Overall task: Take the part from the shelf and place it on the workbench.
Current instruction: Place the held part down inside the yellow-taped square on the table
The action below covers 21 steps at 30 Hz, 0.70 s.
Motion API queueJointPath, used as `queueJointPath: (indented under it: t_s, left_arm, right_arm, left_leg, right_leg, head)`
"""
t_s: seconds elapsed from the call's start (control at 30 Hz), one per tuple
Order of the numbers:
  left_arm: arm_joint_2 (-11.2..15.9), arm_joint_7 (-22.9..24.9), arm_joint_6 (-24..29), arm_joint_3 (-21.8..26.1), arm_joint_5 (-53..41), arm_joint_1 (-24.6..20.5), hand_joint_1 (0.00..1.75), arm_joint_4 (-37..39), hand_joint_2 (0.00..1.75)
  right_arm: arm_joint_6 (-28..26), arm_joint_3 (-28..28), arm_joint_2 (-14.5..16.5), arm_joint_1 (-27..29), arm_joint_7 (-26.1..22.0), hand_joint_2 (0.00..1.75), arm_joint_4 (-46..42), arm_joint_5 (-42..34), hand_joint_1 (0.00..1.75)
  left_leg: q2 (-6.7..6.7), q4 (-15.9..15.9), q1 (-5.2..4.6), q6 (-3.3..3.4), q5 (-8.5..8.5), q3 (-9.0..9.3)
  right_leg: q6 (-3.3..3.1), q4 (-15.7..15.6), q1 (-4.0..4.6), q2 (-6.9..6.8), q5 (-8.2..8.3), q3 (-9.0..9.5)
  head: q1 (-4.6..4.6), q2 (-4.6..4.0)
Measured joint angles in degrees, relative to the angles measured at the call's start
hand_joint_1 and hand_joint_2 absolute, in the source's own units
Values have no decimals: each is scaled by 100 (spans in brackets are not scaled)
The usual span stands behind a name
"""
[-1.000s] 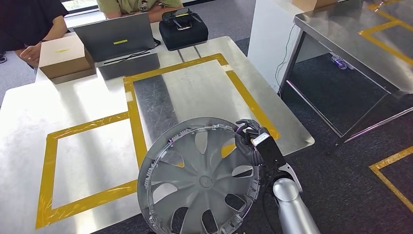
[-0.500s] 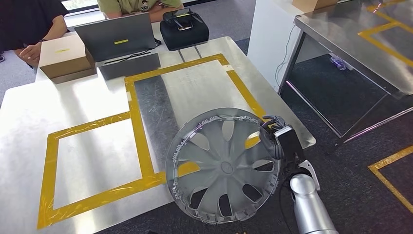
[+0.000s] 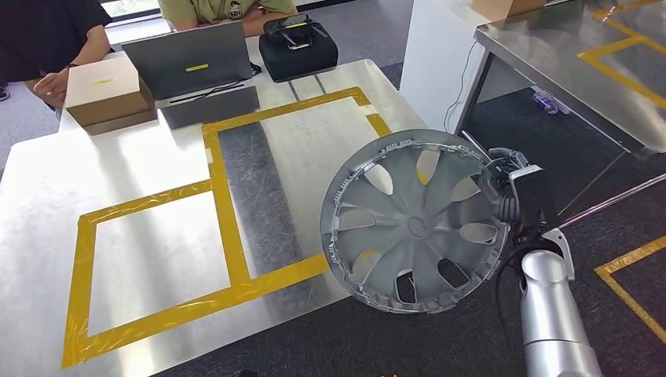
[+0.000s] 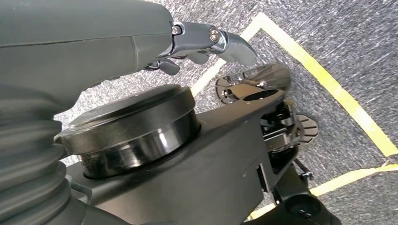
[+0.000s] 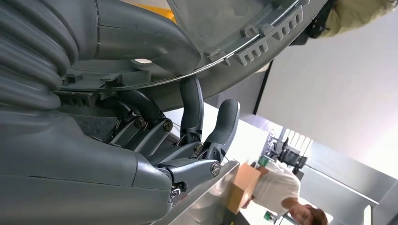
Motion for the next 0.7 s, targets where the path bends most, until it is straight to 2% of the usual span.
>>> queueJointPath:
  t_s: [0.7]
  left_arm:
    - [-9,103,-40,-1,-40,-24,0,-1,175]
  right_arm:
    - [-141,-512,-378,-649,247,175,745,-92,175]
  left_leg:
    - [-6,4,-5,6,1,-5]
  right_leg:
    - [5,0,-6,-9,1,0]
  head:
    - [0,0]
